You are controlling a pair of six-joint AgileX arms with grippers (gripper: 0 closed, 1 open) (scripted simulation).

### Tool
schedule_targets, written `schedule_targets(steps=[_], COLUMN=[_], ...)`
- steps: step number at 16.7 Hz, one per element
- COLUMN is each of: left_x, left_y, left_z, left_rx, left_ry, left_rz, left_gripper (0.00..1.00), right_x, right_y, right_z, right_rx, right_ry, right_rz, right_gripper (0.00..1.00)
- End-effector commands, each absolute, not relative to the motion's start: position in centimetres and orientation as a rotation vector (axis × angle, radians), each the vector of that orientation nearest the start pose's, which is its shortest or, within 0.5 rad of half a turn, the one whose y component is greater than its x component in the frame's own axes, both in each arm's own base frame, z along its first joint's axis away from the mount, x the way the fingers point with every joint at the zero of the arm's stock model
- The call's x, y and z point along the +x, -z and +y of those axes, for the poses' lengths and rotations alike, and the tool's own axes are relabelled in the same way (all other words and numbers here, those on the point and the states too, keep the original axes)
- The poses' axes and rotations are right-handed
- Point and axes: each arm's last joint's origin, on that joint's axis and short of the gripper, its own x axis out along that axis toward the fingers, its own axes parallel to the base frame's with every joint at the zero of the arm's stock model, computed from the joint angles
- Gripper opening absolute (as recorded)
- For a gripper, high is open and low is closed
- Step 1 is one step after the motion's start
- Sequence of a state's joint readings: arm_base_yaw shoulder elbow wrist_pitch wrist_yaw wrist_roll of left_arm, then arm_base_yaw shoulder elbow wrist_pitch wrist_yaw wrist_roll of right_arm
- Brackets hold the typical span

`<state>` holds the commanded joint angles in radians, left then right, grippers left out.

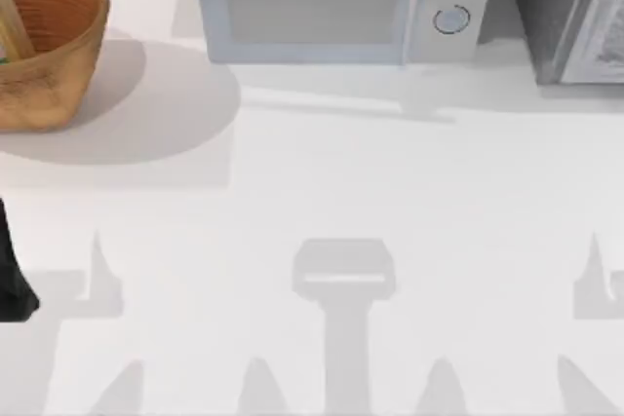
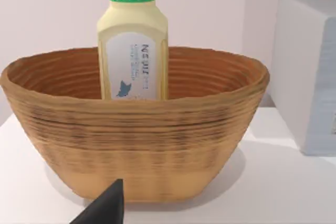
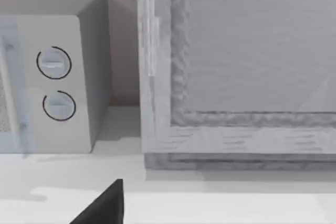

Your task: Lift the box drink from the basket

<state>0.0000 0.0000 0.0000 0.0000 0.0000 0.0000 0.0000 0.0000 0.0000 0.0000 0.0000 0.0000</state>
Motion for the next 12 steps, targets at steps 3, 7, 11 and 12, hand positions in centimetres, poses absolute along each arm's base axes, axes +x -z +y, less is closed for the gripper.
schedule_targets(steps=[3, 7, 11, 12], left_x=[10.6, 11.3, 13.5, 14.4], left_y=[-16.1, -17.6, -20.2, -20.9], left_z=[-0.1, 0.0, 0.3, 0.4], left_rx=[0.0, -0.001, -0.004, -0.004], left_ry=[0.0, 0.003, 0.007, 0.008], left_rz=[0.0, 0.0, 0.0, 0.0], left_gripper=[1.0, 1.0, 1.0, 1.0], right_x=[10.6, 10.6, 10.6, 10.6], right_y=[-16.0, -16.0, -16.0, -16.0], right_z=[-0.1, -0.1, -0.1, -0.1], right_rx=[0.0, 0.0, 0.0, 0.0], right_ry=[0.0, 0.0, 0.0, 0.0], right_rz=[0.0, 0.0, 0.0, 0.0], right_gripper=[1.0, 1.0, 1.0, 1.0])
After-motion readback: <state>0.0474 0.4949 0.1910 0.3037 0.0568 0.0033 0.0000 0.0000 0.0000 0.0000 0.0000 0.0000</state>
